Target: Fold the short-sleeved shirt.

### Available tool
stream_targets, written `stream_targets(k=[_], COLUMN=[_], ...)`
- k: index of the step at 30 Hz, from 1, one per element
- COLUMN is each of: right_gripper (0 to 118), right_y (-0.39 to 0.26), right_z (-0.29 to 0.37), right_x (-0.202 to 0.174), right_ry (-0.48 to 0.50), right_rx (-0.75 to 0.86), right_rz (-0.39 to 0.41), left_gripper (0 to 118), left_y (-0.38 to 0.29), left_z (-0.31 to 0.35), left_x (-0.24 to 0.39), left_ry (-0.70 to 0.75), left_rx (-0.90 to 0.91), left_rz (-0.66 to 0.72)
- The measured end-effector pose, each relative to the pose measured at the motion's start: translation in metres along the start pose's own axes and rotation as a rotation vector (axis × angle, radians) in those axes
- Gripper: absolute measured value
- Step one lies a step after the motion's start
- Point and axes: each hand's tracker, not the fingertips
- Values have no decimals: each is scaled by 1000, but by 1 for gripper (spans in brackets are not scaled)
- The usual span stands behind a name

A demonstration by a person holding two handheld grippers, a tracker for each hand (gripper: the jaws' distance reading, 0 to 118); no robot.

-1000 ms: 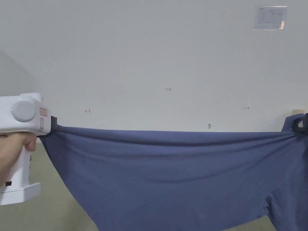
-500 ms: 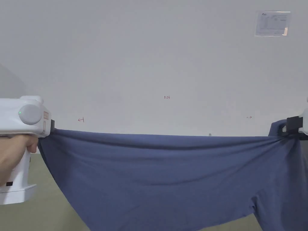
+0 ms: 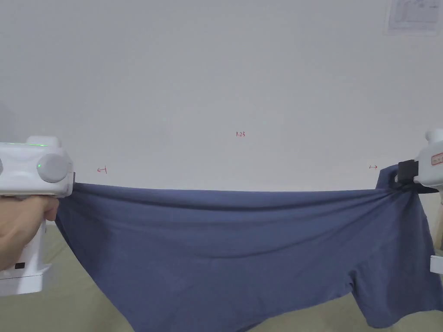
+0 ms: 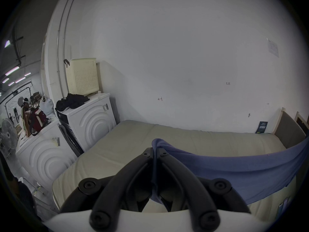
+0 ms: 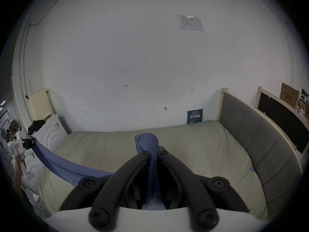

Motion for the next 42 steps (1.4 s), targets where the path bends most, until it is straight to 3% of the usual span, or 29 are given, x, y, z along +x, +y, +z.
stream_targets(k=[6, 13, 15, 19, 21, 28, 32, 37, 42], right_gripper=[4, 4, 4, 4, 4, 4, 4, 4, 4], right_y=[-36, -159, -199, -281, -316, -406, -432, -456, -467], right_z=[-57, -86, -78, -35, -11, 54, 102, 144, 143], right_x=[10, 48, 56, 72, 83, 97, 102, 103, 118], right_ry=[-18, 13, 19, 46, 50, 45, 38, 26, -4], right_rx=[-47, -214, -258, -340, -380, -445, -471, -486, -523], right_rz=[-6, -23, -27, -130, -136, -223, -279, -291, -297], left_gripper=[1, 1, 1, 1, 1, 1, 1, 1, 1], left_y=[-31, -147, -184, -258, -293, -368, -396, -414, -434], left_z=[-36, -59, -48, -21, -3, 61, 85, 131, 134], left_x=[26, 25, 18, -8, -24, -52, -81, -88, -87], left_ry=[6, -32, -58, -97, -135, -157, -168, -204, -210], left_rx=[-35, -193, -225, -303, -370, -488, -528, -568, -600], left_rz=[-31, -82, -97, -98, -115, -109, -60, -40, -48])
